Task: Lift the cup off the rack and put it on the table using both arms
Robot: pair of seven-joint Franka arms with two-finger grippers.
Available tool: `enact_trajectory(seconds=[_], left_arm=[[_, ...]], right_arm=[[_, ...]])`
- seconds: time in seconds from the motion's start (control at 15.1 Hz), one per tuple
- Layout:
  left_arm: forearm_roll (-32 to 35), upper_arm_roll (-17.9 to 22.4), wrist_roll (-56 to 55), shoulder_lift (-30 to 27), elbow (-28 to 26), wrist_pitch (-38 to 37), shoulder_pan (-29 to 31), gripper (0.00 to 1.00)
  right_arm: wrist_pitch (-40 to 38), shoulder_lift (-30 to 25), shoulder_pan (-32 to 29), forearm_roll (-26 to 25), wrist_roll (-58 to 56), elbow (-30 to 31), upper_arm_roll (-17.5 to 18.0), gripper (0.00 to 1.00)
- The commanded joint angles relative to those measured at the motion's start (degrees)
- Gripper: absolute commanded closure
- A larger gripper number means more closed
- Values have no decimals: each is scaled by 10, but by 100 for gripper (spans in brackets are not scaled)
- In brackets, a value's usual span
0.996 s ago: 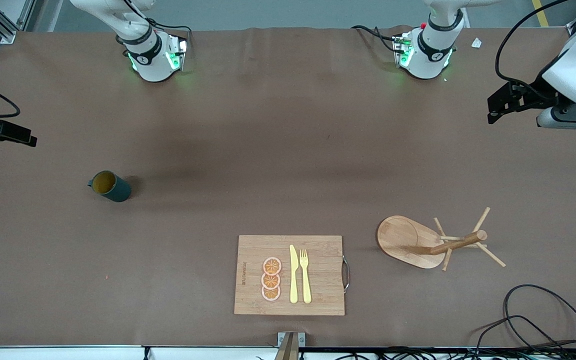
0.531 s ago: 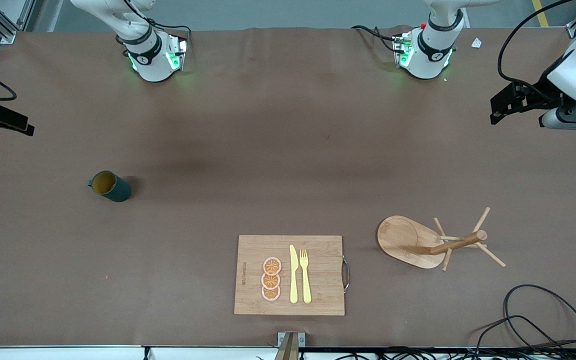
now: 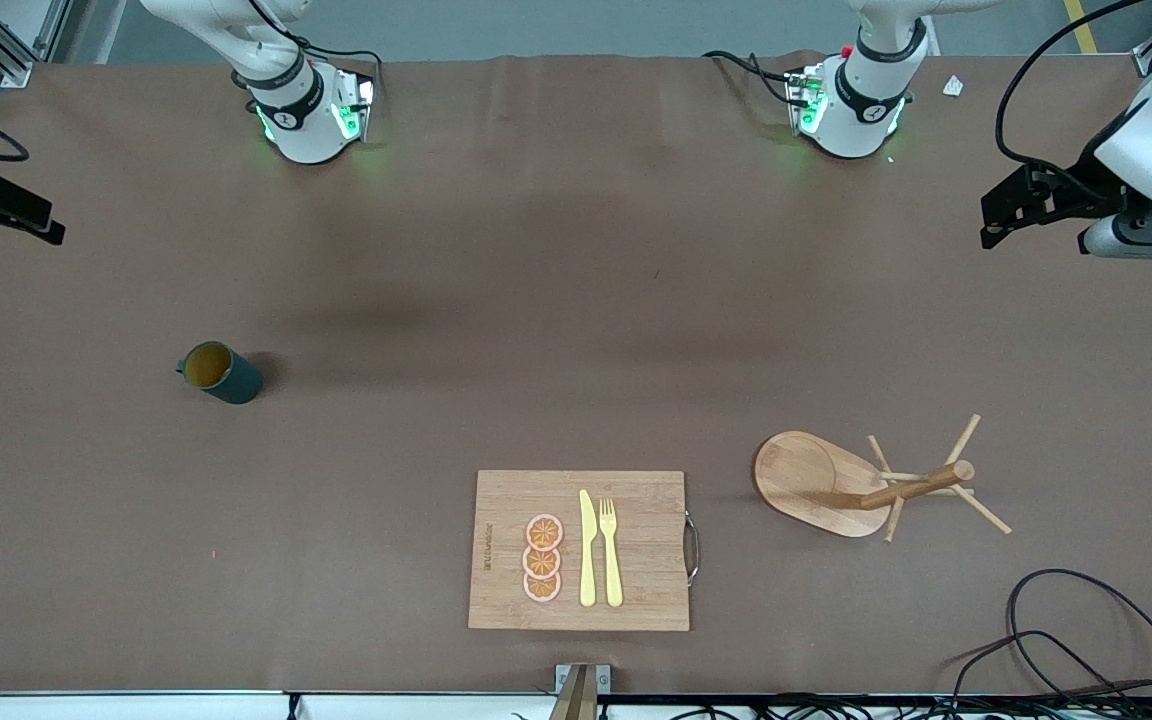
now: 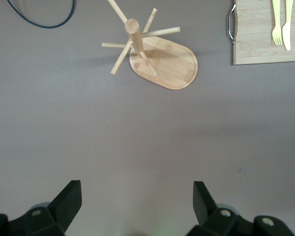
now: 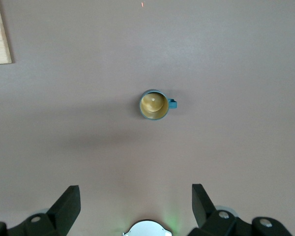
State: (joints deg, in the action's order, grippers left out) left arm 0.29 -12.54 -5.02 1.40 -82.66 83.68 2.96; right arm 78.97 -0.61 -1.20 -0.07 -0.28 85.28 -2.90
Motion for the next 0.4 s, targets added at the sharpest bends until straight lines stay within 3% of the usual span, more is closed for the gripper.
enact_trajectory(seconds=[0.0,0.33], left_arm=[[-2,0,-6,-4,1,-7,0,0],[-2,0,-8,-6,1,-7,0,0]], right_arm=[[4,-34,8,2,5,33,1,0],[0,-49,10,2,6,39,-4,0]])
